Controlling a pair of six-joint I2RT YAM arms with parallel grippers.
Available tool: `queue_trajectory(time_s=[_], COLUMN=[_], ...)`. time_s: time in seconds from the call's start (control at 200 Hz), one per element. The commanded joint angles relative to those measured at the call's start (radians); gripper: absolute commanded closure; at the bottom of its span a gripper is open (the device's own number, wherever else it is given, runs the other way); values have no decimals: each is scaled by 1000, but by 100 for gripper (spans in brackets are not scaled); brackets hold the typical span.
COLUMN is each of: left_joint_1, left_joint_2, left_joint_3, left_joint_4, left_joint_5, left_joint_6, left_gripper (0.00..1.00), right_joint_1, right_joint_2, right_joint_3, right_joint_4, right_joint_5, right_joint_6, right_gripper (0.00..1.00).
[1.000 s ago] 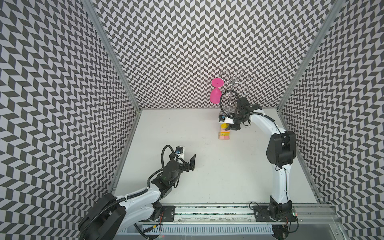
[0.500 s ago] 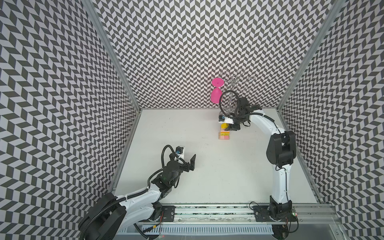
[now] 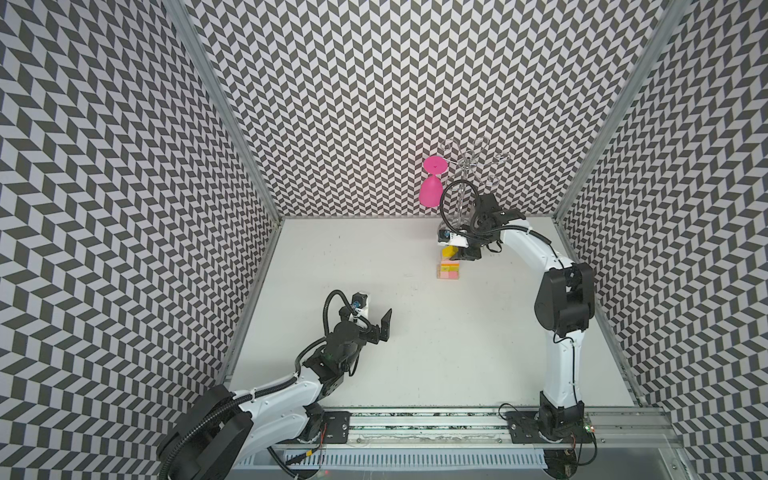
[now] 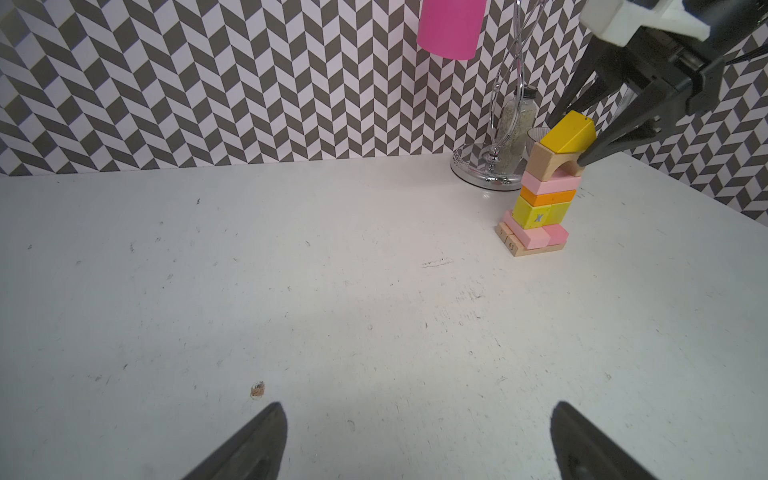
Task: Build the wood block tower
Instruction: 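Lower the yellow block onto the arch block with the right gripper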
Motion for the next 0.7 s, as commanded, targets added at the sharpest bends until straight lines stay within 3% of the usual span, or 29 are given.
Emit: queue_trajectory(time_s=[0.0, 0.696], left_joint_1=[-6, -9], left_joint_2=[5, 8], left_joint_3=[29, 31], left_joint_4=[6, 6], left_joint_5=[-14, -17], left_joint_6=[3, 5], left_gripper=[1, 1], right_joint_1=[-7, -7], right_joint_2=[-55, -52], right_joint_3=[-10, -6], right_joint_4=[26, 45], right_joint_5=[-20, -7], right_joint_6=[-2, 12], right_gripper=[44, 45])
